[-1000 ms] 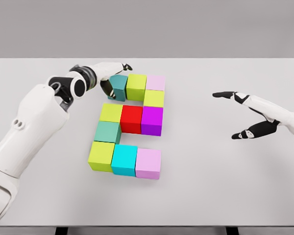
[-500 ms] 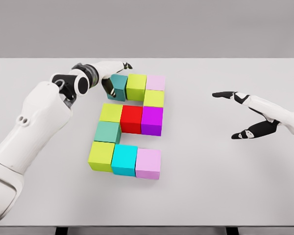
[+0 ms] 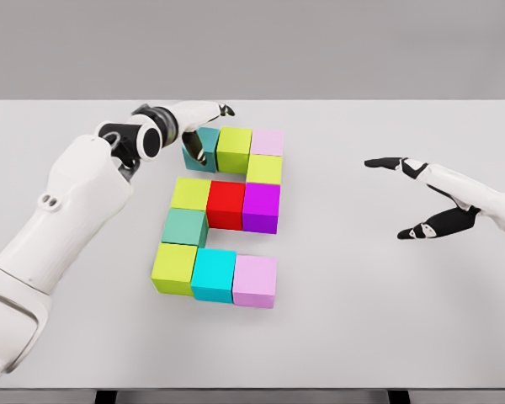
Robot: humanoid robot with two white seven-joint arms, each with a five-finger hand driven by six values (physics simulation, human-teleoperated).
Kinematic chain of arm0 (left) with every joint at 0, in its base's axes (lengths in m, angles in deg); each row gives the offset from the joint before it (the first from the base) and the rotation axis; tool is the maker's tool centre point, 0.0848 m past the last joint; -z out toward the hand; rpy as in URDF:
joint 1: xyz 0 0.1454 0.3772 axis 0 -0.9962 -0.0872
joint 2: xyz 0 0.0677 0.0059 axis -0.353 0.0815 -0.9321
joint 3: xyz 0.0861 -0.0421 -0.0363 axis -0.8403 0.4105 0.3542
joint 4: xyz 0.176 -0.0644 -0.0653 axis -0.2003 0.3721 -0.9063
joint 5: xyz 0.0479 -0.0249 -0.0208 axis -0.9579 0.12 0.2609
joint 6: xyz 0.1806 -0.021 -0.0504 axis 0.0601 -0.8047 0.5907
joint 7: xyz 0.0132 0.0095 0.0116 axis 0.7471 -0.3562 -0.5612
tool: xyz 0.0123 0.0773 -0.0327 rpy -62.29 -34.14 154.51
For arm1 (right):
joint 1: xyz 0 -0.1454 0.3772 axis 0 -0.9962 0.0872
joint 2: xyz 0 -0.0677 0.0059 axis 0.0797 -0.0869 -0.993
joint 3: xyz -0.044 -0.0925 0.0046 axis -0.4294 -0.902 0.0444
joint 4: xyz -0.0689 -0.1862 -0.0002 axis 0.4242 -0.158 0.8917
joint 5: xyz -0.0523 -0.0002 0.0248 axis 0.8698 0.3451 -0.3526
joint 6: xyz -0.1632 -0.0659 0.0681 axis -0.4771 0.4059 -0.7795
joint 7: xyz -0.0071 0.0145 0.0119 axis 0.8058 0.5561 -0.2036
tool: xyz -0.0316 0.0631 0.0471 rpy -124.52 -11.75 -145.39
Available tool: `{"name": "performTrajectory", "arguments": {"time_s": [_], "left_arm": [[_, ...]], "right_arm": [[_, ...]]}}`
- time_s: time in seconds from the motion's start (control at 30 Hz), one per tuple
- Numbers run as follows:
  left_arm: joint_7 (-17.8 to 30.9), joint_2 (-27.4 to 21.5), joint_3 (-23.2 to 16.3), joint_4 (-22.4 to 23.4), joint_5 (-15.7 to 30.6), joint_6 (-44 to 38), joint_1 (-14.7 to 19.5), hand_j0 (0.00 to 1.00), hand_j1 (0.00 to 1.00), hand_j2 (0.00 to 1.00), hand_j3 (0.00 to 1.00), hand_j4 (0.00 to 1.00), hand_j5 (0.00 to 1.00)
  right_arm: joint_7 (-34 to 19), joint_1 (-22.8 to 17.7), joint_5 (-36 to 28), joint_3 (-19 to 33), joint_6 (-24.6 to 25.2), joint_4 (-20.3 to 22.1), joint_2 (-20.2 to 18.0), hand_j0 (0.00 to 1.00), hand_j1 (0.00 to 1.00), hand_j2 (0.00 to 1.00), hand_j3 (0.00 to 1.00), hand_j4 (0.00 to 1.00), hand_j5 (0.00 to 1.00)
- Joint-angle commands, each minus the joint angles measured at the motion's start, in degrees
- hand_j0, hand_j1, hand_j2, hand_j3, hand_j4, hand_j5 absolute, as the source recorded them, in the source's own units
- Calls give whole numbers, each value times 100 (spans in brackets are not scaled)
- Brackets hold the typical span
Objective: Assemble the squares on the desktop into the number 2
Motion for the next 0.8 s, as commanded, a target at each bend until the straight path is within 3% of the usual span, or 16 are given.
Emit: {"name": "performTrajectory", "arguments": {"time_s": [0.0, 0.43, 0.77], "left_arm": [[-3, 9, 2, 6, -9, 10, 0, 96, 96, 96, 96, 96, 96], [-3, 97, 11, 235, -26, 45, 123, 96, 96, 96, 96, 96, 96], [-3, 53, 11, 165, -26, 80, 70, 96, 96, 96, 96, 96, 96]], "right_arm": [[2, 9, -48, 6, 15, 3, -7, 100, 100, 100, 100, 100, 100], [2, 9, 57, 6, 15, 3, 37, 100, 100, 100, 100, 100, 100], [2, 9, 57, 6, 15, -15, 37, 100, 100, 100, 100, 100, 100]]}}
